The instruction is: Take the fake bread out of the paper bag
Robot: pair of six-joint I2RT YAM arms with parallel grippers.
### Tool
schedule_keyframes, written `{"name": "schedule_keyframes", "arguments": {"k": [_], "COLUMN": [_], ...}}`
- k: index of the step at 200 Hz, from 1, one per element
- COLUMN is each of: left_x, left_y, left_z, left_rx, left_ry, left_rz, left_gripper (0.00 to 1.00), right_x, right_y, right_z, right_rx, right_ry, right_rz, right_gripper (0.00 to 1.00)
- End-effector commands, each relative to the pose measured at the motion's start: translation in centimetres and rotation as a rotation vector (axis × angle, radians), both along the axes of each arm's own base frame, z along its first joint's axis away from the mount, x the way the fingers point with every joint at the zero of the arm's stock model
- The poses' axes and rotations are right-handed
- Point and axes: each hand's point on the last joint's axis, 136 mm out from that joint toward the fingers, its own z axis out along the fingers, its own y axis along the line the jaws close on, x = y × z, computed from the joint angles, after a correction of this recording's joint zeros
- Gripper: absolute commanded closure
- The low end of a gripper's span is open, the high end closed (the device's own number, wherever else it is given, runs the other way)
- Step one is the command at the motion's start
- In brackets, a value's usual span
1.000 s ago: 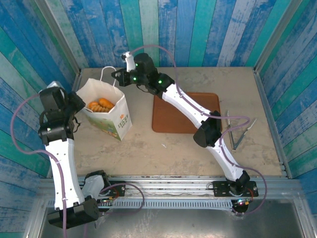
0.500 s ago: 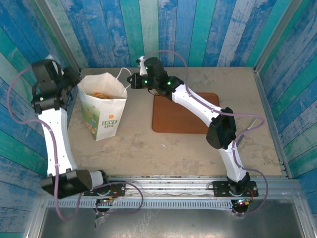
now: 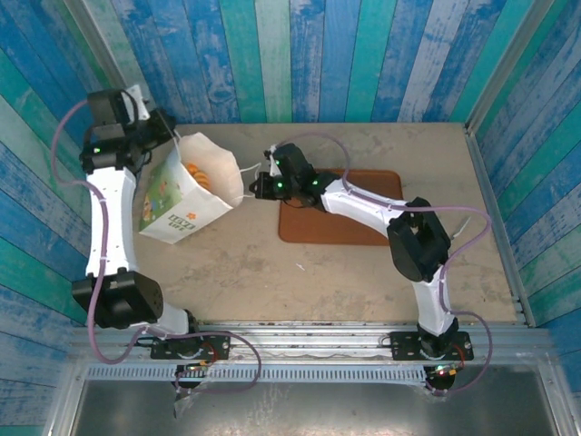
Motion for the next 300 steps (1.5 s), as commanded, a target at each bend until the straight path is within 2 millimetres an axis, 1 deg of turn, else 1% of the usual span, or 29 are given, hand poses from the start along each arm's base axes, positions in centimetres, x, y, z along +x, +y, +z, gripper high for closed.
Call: {"name": "schedule_keyframes", "arguments": {"k": [1, 16, 41, 56, 65, 81, 103, 111, 138, 161, 183, 205, 237, 267, 284, 300], "left_x": [0.2, -0.2, -1.2, -1.9, -2.3, -3.1, -4.0, -4.3, -4.8, -4.5, -4.1, -3.7, -3.2, -3.2, -3.4, -3.8], "left_y": [-2.7, -4.6, -7.1, -7.6, -8.0, -8.7, -8.8, -8.8, -8.4, -7.4, -6.8, -7.3, -7.7, -8.0, -8.5, -9.3], "left_z": [-0.8, -1.8, -3.6, -4.3, -4.7, -6.3, -8.7, -9.5, -11.0, -12.0, -12.7, -12.9, -13.6, -14.3, -14.3, -14.5], "left_rx": [-0.001, -0.002, -0.008, -0.014, -0.016, -0.016, -0.017, -0.021, -0.023, 0.004, 0.002, -0.030, -0.062, -0.079, -0.098, -0.124], "left_ry": [-0.034, -0.024, 0.021, 0.036, 0.036, 0.060, 0.122, 0.139, 0.159, 0.184, 0.200, 0.197, 0.202, 0.222, 0.216, 0.213], "left_rz": [-0.113, -0.168, -0.253, -0.269, -0.278, -0.295, -0.299, -0.298, -0.265, -0.200, -0.156, -0.167, -0.178, -0.189, -0.202, -0.226], "left_gripper": [1.00, 1.00, 1.00, 1.00, 1.00, 1.00, 1.00, 1.00, 1.00, 1.00, 1.00, 1.00, 1.00, 1.00, 1.00, 1.00], "right_x": [-1.1, -2.1, -3.8, -5.0, -5.6, -6.5, -7.4, -7.4, -7.6, -7.6, -7.4, -7.1, -6.5, -6.2, -6.2, -6.0], "right_y": [-0.8, -1.6, -2.3, -2.6, -2.8, -2.9, -3.2, -3.4, -3.6, -3.3, -2.9, -2.5, -2.4, -3.0, -3.9, -5.4], "right_z": [1.3, 0.1, -0.9, -1.4, -2.1, -3.4, -5.2, -5.4, -6.3, -7.2, -8.2, -9.0, -9.3, -9.7, -9.5, -9.5], "right_rx": [0.050, 0.042, 0.051, 0.042, 0.032, 0.021, -0.003, -0.008, -0.027, -0.037, -0.044, -0.051, -0.069, -0.087, -0.113, -0.181], "right_ry": [0.001, 0.024, 0.043, 0.039, 0.045, 0.072, 0.115, 0.121, 0.131, 0.157, 0.188, 0.200, 0.193, 0.198, 0.176, 0.161], "right_rz": [-0.019, -0.032, -0.028, -0.014, -0.012, -0.003, 0.002, -0.002, -0.003, 0.001, 0.001, 0.001, -0.014, -0.022, -0.026, -0.041], "right_gripper": [0.99, 1.00, 0.99, 0.99, 0.99, 0.97, 0.97, 0.97, 0.97, 0.97, 0.98, 0.99, 0.99, 0.98, 0.94, 0.89]}}
